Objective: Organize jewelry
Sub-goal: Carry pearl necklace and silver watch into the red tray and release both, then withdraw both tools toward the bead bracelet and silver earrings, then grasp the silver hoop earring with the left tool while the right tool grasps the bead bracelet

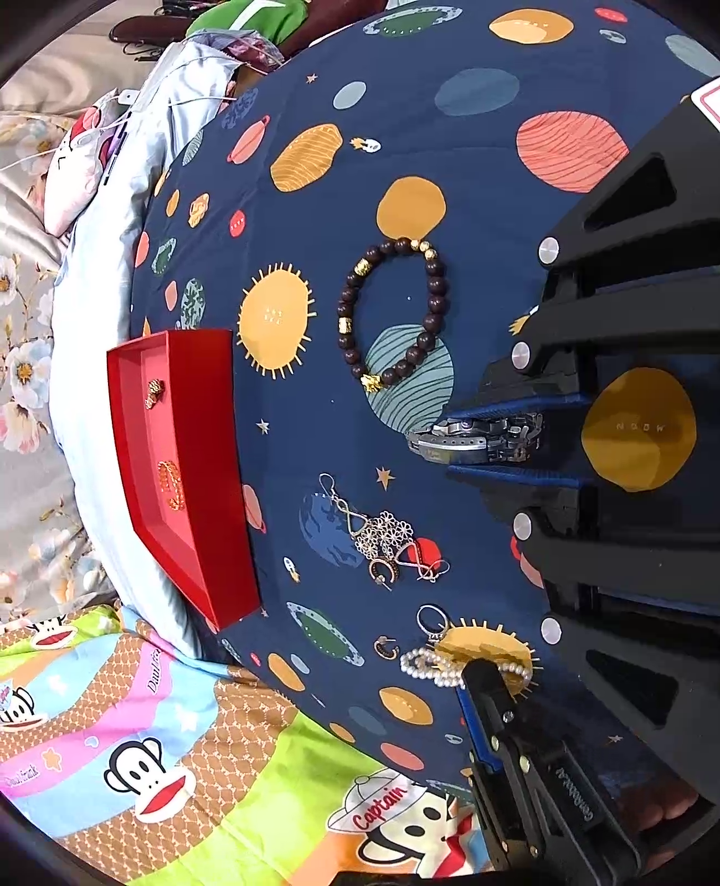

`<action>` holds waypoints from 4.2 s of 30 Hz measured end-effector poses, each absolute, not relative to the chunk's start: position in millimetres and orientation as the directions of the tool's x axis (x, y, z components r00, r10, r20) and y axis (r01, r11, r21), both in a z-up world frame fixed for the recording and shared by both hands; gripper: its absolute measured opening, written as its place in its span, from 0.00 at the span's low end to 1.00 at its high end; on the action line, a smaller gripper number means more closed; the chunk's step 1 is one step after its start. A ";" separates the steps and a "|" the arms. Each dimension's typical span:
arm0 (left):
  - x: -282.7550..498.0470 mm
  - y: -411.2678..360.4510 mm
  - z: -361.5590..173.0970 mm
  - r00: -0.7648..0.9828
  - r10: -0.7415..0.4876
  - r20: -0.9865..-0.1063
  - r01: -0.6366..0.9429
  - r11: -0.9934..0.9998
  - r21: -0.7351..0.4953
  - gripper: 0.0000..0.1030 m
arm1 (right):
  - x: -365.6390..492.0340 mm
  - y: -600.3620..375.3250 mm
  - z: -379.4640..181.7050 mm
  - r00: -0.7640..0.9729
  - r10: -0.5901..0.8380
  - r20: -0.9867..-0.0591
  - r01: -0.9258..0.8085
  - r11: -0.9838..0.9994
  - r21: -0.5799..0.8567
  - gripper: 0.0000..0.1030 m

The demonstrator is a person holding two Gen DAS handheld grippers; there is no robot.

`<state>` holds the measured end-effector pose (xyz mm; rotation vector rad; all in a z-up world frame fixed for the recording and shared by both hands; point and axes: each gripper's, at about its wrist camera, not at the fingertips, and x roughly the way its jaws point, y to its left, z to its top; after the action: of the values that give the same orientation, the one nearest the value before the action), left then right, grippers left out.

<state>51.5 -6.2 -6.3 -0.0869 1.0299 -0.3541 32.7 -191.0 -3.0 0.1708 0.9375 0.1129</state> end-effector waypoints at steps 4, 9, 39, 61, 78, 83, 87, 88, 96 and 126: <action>51.0 -3.3 8.8 0.485 -0.348 -0.802 0.261 0.933 -0.247 0.15 | 30.0 -194.6 6.2 0.613 0.161 -0.773 -0.008 0.980 0.198 0.15; 56.3 3.4 30.1 0.521 -0.359 -0.774 0.266 0.930 -0.252 0.15 | 31.4 -198.2 23.3 0.642 0.171 -0.748 -0.017 0.978 0.209 0.15; 285.0 -43.0 62.0 0.648 -0.339 -0.682 0.255 0.941 -0.224 0.15 | 255.8 -213.2 54.7 0.691 0.190 -0.698 -0.068 0.978 0.200 0.15; 285.8 -32.7 52.6 0.677 -0.247 -0.694 0.182 0.969 -0.167 0.49 | 240.0 -234.8 67.7 0.745 0.132 -0.653 -0.013 0.983 0.184 0.24; 158.3 19.8 32.1 0.607 -0.188 -0.772 0.120 0.982 -0.145 0.50 | 89.4 -237.4 48.3 0.689 0.082 -0.720 0.054 0.985 0.165 0.36; 125.5 25.2 19.2 0.584 -0.167 -0.795 0.116 0.986 -0.121 0.50 | 57.5 -237.0 33.9 0.656 0.067 -0.752 0.071 0.986 0.151 0.36; 106.7 27.0 11.9 0.568 -0.162 -0.807 0.113 0.986 -0.119 0.50 | 36.7 -239.3 22.6 0.636 0.071 -0.768 0.090 0.982 0.166 0.36; 101.7 27.0 9.2 0.562 -0.164 -0.811 0.114 0.986 -0.120 0.50 | 33.3 -239.8 19.5 0.630 0.070 -0.774 0.096 0.981 0.166 0.36; 81.3 26.6 -5.1 0.533 -0.161 -0.831 0.120 0.986 -0.115 0.50 | 20.3 -242.7 2.9 0.603 0.072 -0.795 0.123 0.976 0.181 0.36; 89.5 12.6 -11.8 0.500 -0.223 -0.837 0.155 0.974 -0.167 0.50 | 72.2 -251.5 -16.5 0.620 0.015 -0.784 0.141 0.981 0.130 0.12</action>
<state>89.5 12.6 -11.8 -0.0732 1.0223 -0.2285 72.2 -251.5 -16.5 0.1857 0.9005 -0.0729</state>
